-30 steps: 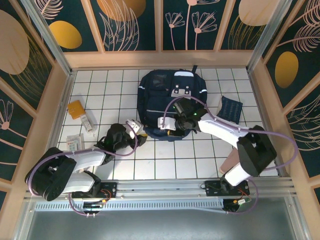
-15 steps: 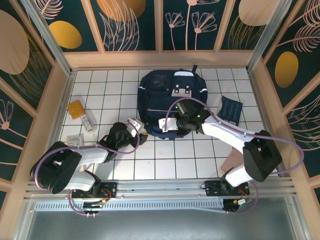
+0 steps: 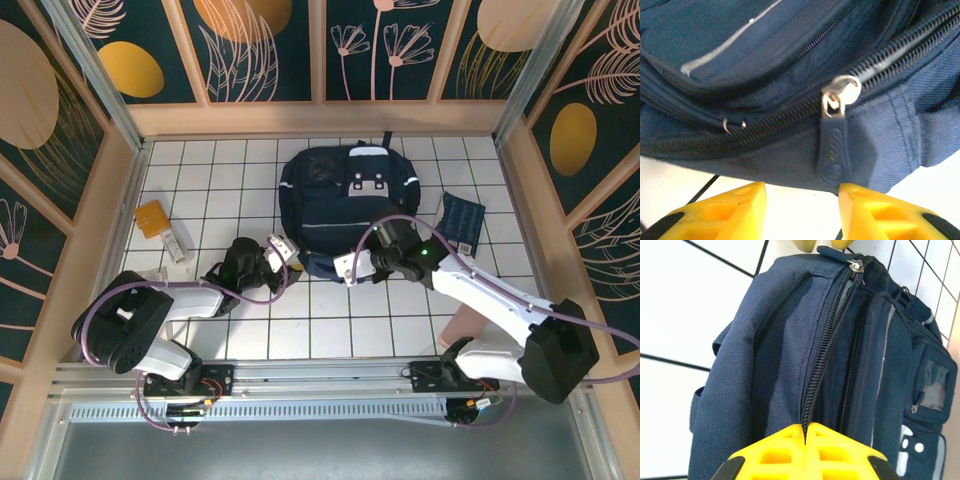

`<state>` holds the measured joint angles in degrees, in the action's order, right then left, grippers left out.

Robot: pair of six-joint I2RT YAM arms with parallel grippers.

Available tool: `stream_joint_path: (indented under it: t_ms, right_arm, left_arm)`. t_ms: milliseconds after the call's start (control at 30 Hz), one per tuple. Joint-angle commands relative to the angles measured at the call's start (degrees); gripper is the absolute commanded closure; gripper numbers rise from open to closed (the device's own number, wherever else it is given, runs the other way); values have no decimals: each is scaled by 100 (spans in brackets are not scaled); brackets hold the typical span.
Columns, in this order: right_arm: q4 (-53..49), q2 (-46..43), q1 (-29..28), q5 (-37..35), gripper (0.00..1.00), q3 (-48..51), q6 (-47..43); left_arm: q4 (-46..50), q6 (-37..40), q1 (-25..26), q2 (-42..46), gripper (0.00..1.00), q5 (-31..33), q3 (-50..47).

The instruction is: Pack the student bag

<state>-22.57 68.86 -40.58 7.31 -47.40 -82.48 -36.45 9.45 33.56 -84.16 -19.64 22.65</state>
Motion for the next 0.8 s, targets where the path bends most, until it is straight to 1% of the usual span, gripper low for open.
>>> stream_joint_path:
  t_ms: [0, 67, 100, 167, 233, 333, 400, 467, 533, 567, 700, 733, 767]
  right_arm:
    - [-57, -371, -162, -143, 100, 72, -474]
    - [-77, -473, -246, -221, 100, 145, -556]
    - [-82, -517, -277, -230, 100, 177, -591]
    - [-29, -605, -327, -192, 100, 260, -592]
    - [7, -660, -373, -210, 100, 330, -603]
    - [5, -697, -453, -224, 100, 417, -627]
    - [40, -724, -462, -226, 100, 492, -630]
    - [85, -763, -470, -213, 100, 582, -657]
    - [128, -793, -486, -213, 100, 633, -656]
    - [138, -813, -498, -219, 100, 659, -660]
    - [130, -874, -529, -251, 100, 688, -675]
    - [129, -895, -530, -263, 100, 701, -680]
    - [145, -906, -530, -289, 100, 738, -695]
  left_arm:
    - [-179, 276, 7, -11, 61, -768, 227]
    - [-193, 239, 2, -98, 62, -1169, 279]
    - [-228, 211, 12, -126, 61, -1289, 279]
    - [-325, 165, 42, -186, 57, -1343, 259]
    - [-341, 159, 82, -256, 56, -1280, 271]
    - [-364, 297, 159, -297, 54, -1430, 267]
    - [-205, 482, 234, -260, 54, -1445, 316]
    - [-171, 481, 247, -275, 57, -1423, 364]
    - [-144, 493, 249, -318, 61, -1471, 438]
    - [-111, 522, 254, -353, 65, -1496, 472]
    - [-56, 567, 250, -407, 88, -1435, 529]
    - [-40, 594, 248, -395, 92, -1422, 537]
    - [-9, 619, 248, -366, 100, -1405, 538]
